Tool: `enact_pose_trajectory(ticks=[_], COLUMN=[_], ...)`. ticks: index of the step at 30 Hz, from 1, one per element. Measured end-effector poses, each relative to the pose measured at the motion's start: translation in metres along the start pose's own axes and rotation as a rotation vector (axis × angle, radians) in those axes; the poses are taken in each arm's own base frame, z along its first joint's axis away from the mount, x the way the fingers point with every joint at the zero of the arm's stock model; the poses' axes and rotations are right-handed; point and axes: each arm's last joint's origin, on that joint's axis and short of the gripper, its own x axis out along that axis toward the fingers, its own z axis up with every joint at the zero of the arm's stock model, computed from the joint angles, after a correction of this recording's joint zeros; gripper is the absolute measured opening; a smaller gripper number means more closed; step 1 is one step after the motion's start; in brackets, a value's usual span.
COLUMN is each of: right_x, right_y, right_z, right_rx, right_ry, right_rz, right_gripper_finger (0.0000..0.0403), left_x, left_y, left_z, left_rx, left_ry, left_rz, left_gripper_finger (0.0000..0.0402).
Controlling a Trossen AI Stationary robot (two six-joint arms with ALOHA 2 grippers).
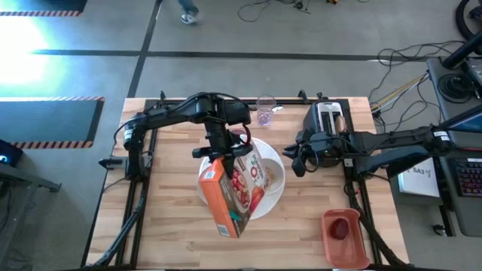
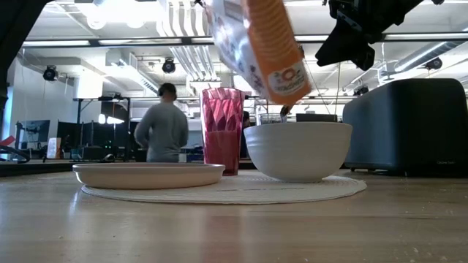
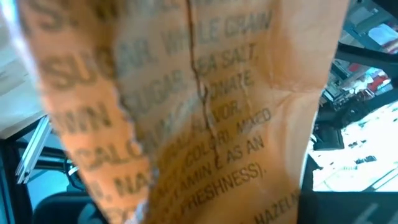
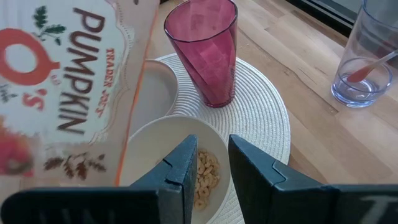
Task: Arrange a breakfast setting
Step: Pour the cereal from the cereal box into the white bowl
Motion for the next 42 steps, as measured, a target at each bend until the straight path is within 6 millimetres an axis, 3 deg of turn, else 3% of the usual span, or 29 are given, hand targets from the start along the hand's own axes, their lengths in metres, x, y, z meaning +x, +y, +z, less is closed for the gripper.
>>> enact_pose_trajectory(ticks=[42], right_x=[0.0], right_y=[0.0], right_z=[0.0], right_rx=[0.0], right_ry=[0.0], right_rz=[0.0], right_gripper_finger=[0.0082], left_x=[0.0048], left_y=[0.0001], left_z=[0.0095], left_rx=[-0.019], left_ry=[0.007], left_rz=[0.013], left_gripper_finger=[0.0027])
